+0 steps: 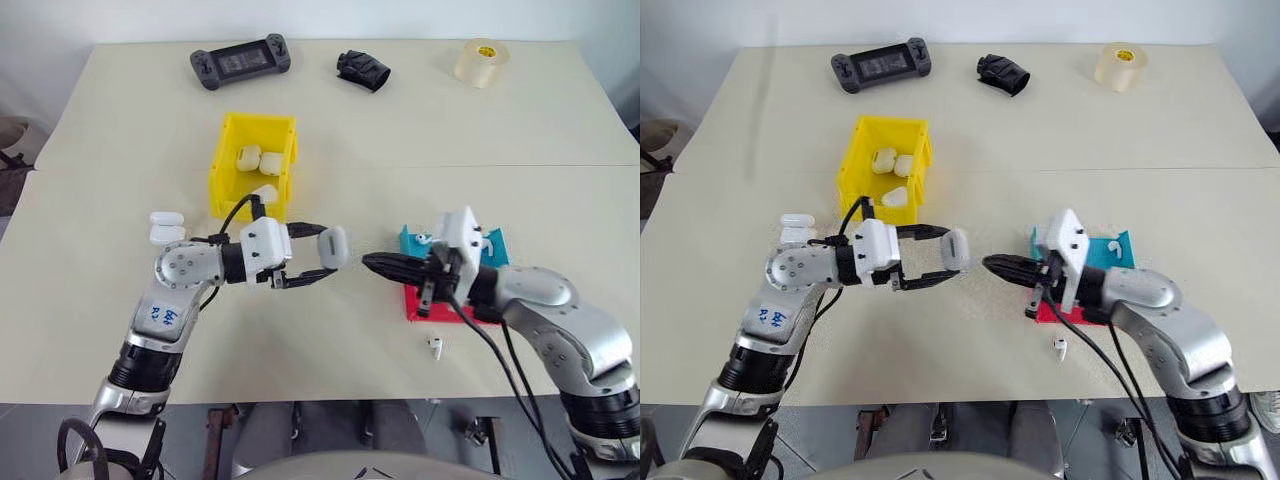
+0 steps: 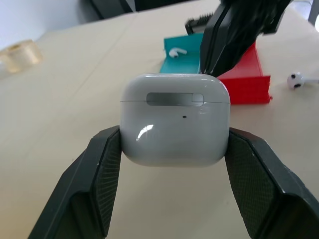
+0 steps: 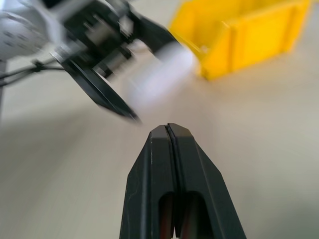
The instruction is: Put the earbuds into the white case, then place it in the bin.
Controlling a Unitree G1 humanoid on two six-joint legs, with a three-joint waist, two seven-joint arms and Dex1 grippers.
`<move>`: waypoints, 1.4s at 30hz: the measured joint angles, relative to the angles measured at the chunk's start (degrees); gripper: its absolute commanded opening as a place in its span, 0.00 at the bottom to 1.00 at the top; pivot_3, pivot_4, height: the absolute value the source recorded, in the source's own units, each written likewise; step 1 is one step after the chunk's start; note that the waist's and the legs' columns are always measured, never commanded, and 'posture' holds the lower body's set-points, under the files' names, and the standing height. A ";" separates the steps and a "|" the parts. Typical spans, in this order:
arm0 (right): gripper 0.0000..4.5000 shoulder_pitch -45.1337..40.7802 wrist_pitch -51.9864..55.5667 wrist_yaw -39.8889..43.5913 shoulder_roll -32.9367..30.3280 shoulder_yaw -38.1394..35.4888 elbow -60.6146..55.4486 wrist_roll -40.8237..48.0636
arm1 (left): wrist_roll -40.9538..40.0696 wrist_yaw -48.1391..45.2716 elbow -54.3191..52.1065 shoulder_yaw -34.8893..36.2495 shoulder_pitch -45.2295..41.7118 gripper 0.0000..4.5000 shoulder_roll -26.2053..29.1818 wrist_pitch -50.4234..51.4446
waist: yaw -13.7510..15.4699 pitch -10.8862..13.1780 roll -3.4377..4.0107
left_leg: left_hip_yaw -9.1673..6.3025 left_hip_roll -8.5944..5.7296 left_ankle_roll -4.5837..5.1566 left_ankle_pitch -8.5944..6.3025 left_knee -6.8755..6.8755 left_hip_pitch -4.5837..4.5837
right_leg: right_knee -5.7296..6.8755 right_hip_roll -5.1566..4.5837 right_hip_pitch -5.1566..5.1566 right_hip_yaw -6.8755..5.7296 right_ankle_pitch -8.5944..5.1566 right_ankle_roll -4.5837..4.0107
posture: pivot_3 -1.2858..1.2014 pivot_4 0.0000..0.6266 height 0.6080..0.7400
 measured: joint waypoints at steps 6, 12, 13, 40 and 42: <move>0.12 8.64 -5.94 3.41 1.37 -10.26 -0.60 3.15 | -5.76 8.63 -2.97 8.78 4.76 0.61 -5.07 0.84 | 0.10 0.00 0.00 | 0.00 0.22 0.00 0.00 0.01 0.02 | 0.00 0.01 0.02 0.02 0.00 0.00 | 0.52 0.24 1.00; 0.57 17.19 -11.11 2.47 1.99 -17.55 -2.47 1.98 | -6.76 21.86 -1.54 19.97 6.52 0.61 -7.72 0.85 | 0.20 -0.01 -0.05 | 0.08 0.15 -0.01 0.01 0.02 0.09 | 0.02 0.01 0.08 0.07 0.01 0.01 | 0.52 0.24 1.00; 0.64 17.53 -11.80 2.11 2.13 -18.04 -2.54 1.52 | -6.78 22.66 -1.23 20.25 6.37 0.61 -7.75 0.95 | 0.24 -0.01 -0.05 | 0.07 0.15 -0.02 0.01 0.02 0.09 | 0.02 0.01 0.08 0.07 0.01 0.01 | 0.52 0.24 1.00; 1.00 17.15 -14.11 -2.74 2.93 -20.19 -5.37 1.05 | -13.96 13.87 4.21 19.71 0.36 0.99 3.02 13.97 | -0.31 -0.03 -0.12 | 0.08 0.07 -0.07 0.04 -0.03 0.14 | 0.09 0.06 0.01 0.11 0.00 0.00 | 0.52 0.24 1.00; 1.00 16.75 -14.35 -1.32 2.10 -20.21 -3.74 0.92 | -16.19 7.61 1.99 21.81 6.33 0.99 7.42 13.63 | -0.65 -0.04 -0.10 | 0.14 0.25 -0.07 0.04 -0.07 0.19 | 0.08 0.06 0.02 0.16 0.00 -0.01 | 0.52 0.24 1.00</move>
